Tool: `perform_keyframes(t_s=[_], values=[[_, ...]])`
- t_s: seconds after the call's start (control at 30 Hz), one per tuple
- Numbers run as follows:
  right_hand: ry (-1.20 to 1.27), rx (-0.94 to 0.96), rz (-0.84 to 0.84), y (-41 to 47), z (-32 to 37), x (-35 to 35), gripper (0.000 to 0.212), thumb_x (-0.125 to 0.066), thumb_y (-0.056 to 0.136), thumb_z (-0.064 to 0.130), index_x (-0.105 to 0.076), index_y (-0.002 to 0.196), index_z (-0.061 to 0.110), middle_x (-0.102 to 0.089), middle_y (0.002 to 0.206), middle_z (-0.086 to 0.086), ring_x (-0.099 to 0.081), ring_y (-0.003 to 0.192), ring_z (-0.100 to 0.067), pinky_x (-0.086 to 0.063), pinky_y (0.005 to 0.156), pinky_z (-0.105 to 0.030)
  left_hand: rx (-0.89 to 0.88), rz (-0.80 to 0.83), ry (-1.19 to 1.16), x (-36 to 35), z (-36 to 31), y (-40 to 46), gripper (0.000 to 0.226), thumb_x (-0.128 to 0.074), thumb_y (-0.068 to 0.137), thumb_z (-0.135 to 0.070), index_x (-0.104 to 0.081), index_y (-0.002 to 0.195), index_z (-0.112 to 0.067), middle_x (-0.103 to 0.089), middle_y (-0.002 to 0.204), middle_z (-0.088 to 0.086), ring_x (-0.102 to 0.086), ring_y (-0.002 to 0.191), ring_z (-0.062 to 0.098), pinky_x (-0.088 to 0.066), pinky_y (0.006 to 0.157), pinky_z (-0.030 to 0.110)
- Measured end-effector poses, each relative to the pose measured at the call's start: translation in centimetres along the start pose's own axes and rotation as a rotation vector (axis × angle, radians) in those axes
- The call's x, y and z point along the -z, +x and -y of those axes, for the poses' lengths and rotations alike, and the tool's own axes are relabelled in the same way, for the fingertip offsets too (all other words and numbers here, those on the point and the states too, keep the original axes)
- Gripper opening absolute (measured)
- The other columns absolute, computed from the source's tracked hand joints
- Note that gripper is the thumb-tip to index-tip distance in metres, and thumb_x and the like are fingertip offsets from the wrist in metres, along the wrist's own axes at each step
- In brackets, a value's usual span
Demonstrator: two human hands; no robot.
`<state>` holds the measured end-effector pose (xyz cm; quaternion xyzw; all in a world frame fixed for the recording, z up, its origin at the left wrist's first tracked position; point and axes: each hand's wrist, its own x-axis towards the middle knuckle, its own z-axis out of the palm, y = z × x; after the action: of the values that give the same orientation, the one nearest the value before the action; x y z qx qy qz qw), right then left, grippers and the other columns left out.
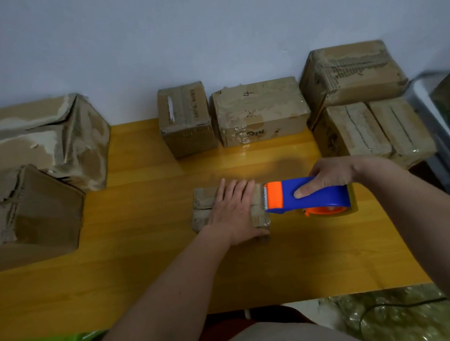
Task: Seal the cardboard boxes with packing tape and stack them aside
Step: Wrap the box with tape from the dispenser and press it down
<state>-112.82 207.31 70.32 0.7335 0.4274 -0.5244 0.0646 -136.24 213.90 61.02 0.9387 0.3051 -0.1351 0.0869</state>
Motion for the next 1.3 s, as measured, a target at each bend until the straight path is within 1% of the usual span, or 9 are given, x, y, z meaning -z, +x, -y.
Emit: perform_keyframes(t_s=[0.13,0.27,0.47,0.7,0.87,0.97,1.07,1.17,1.3], values=[[-0.035,-0.043,0.006,-1.7,-2.7,2.0,0.084,-0.069,0.031,0.078,-0.070,0.085,0.014,-0.074,0.077,0.002,-0.070,0.074,-0.018,-0.050,0.070,-0.029,-0.003,0.002,0.004,0.0,-0.1,-0.1,0.125,-0.051,0.069,-0.086,0.008,0.154,-0.017,-0.002,0.161,0.004,0.003,0.149,0.025,0.012,0.119,0.049],[-0.011,-0.041,0.016,-1.4,-3.5,1.5,0.103,-0.069,0.015,0.086,-0.070,0.089,0.013,-0.075,0.082,0.000,-0.070,0.080,-0.021,-0.052,0.076,-0.032,-0.002,0.016,0.024,0.3,0.4,0.1,0.124,-0.051,0.068,-0.086,0.007,0.154,-0.018,-0.004,0.161,0.004,0.000,0.149,0.026,0.011,0.119,0.050],[-0.002,-0.080,-0.009,-1.2,-3.1,0.4,0.075,-0.074,0.050,0.075,-0.069,0.092,0.012,-0.073,0.090,-0.005,-0.069,0.085,-0.024,-0.052,0.083,-0.036,0.029,0.049,0.063,0.8,0.9,-0.3,0.124,-0.051,0.069,-0.086,0.010,0.153,-0.019,-0.002,0.161,0.003,0.001,0.149,0.026,0.013,0.117,0.053],[-0.159,-0.219,-0.117,0.3,-0.2,-1.0,0.064,-0.070,0.066,0.069,-0.054,0.086,0.011,-0.057,0.103,-0.008,-0.056,0.096,-0.030,-0.048,0.088,-0.041,0.077,0.057,0.027,0.6,0.5,-0.1,0.129,-0.053,0.067,-0.086,0.020,0.151,-0.020,0.000,0.162,0.004,0.001,0.149,0.027,0.012,0.117,0.054],[-0.374,-0.256,-0.270,0.7,2.8,-3.0,0.058,-0.062,0.076,0.067,-0.043,0.092,0.015,-0.051,0.087,-0.003,-0.055,0.092,-0.027,-0.045,0.078,-0.035,0.117,0.033,0.015,0.5,-0.1,-0.2,0.128,-0.053,0.068,-0.085,0.018,0.152,-0.020,-0.002,0.161,0.004,-0.001,0.149,0.027,0.008,0.118,0.055],[-0.618,-0.258,-0.465,0.6,2.2,-4.4,0.039,-0.056,0.088,0.056,-0.056,0.101,0.019,-0.058,0.088,0.000,-0.060,0.090,-0.021,-0.043,0.070,-0.030,0.210,0.024,-0.038,0.4,0.0,-0.3,0.130,-0.054,0.066,-0.086,0.018,0.152,-0.020,-0.003,0.162,0.005,-0.001,0.149,0.028,0.009,0.118,0.055],[-0.445,-0.302,-0.559,0.5,-0.2,-4.3,0.050,-0.051,0.088,0.061,-0.056,0.095,0.012,-0.049,0.070,-0.001,-0.053,0.068,-0.020,-0.042,0.062,-0.031,0.299,-0.007,-0.067,0.4,0.1,-0.2,0.132,-0.056,0.064,-0.086,0.017,0.152,-0.020,-0.004,0.161,0.005,-0.003,0.148,0.029,0.006,0.118,0.055],[-0.375,-0.290,-0.710,0.9,-1.5,-5.5,0.053,-0.045,0.089,0.062,-0.046,0.074,0.012,-0.046,0.064,-0.002,-0.052,0.066,-0.023,-0.041,0.058,-0.031,0.394,-0.059,-0.126,0.3,-0.7,0.0,0.134,-0.059,0.063,-0.085,0.016,0.152,-0.018,-0.006,0.161,0.006,-0.006,0.147,0.029,0.004,0.118,0.053],[-0.211,-0.250,-0.690,3.2,-2.8,-8.7,0.046,-0.043,0.095,0.053,-0.054,0.085,0.010,-0.067,0.097,-0.014,-0.064,0.088,-0.031,-0.044,0.068,-0.035,0.379,-0.050,-0.210,0.4,-0.1,0.0,0.144,-0.064,0.058,-0.084,0.023,0.150,-0.016,0.018,0.161,0.007,0.016,0.148,0.027,0.009,0.119,0.051]])
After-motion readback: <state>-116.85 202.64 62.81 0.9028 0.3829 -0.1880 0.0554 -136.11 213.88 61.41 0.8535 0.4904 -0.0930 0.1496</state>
